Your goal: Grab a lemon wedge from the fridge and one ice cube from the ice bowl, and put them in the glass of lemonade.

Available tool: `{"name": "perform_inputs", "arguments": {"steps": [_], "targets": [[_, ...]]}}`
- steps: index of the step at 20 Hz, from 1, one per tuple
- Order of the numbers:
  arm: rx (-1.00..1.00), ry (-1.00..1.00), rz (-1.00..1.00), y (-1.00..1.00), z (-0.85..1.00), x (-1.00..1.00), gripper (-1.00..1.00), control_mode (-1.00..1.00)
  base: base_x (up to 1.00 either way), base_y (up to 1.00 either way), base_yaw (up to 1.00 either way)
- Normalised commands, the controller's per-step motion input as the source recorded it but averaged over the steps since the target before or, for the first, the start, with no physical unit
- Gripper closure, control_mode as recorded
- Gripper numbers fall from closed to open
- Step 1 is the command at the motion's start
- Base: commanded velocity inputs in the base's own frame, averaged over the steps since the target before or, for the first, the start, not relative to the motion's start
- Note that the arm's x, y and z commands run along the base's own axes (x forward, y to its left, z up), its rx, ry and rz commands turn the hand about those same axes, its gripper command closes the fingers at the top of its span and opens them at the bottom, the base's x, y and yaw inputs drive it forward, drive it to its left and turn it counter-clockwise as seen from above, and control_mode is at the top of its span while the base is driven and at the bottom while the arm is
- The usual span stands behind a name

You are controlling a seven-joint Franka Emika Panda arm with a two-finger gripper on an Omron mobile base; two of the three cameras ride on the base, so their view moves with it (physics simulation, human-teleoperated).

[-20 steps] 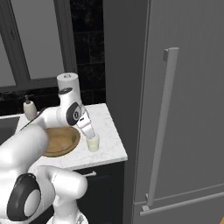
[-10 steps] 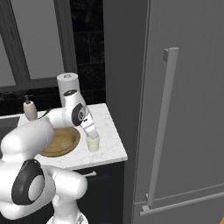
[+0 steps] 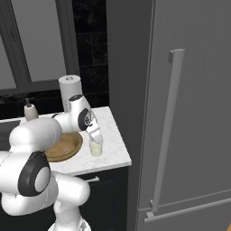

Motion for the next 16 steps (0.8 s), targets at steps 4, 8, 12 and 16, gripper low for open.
{"name": "perform_inputs", "arguments": {"steps": [4,8,12,16], "targets": [[0.0,0.0,0.0,-0.05,-0.15,0.14,1.0,-1.0,0.0,0.0,0.0],[0.0,0.0,0.0,-0.01,-0.15,0.16,1.0,-1.0,0.0,0.0,0.0],[0.0,0.0,0.0,0.0,-0.17,0.19,1.0,-1.0,0.0,0.0,0.0],[0.0,0.0,0.0,-0.01,-0.16,0.18,1.0,-1.0,0.0,0.0,0.0]]}}
